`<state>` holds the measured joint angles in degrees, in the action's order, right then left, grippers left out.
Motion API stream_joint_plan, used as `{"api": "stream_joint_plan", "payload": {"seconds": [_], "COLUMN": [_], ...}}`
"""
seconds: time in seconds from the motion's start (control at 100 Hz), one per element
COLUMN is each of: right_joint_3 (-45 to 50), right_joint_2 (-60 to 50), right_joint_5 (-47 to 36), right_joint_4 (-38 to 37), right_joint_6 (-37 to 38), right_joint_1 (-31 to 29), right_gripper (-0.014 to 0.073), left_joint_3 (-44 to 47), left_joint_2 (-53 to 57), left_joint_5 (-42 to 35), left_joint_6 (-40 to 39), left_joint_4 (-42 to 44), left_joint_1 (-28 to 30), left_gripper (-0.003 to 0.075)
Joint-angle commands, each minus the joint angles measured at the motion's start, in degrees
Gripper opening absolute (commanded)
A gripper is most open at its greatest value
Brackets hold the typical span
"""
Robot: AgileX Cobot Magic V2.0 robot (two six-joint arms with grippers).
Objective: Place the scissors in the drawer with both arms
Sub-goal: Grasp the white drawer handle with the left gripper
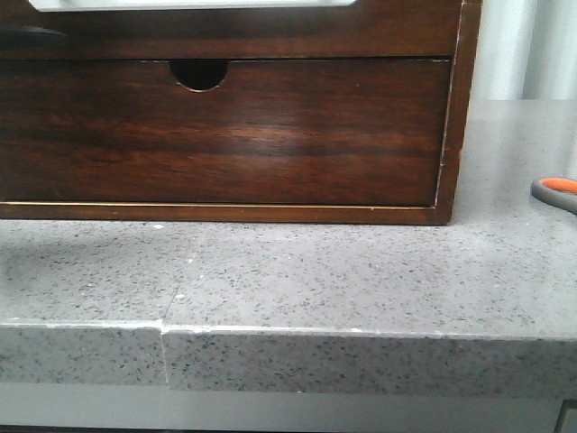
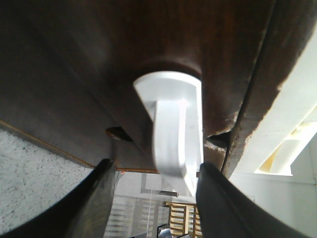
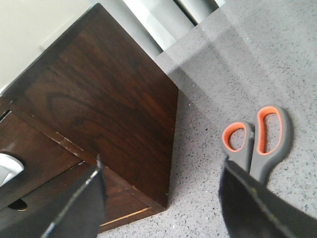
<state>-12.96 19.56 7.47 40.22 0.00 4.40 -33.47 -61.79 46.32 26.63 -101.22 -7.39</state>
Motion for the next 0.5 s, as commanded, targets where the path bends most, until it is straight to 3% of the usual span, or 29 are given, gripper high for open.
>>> {"api": "stream_joint_plan", "payload": {"seconds": [0.0,0.49], "right_joint_3": [-2.1,-2.0], "right_joint_2": [1.0,1.0], "right_joint_5": [-3.3,-3.4], "right_joint_4": [0.2,0.2], "right_joint_6": [0.0,0.0], "right_joint_1": [-0.4,-0.4], "right_gripper": [0.0437,0.0437], "left_joint_3": [-2.4,-5.5], "left_joint_2": [-0.8,-6.5], "left_joint_5": [3.1,2.6], "left_joint_6": [1.2,1.9], "left_joint_4": [-5.2,-5.2], "left_joint_1": [0.1,0.1], "left_gripper": [0.0348,0.0344]}}
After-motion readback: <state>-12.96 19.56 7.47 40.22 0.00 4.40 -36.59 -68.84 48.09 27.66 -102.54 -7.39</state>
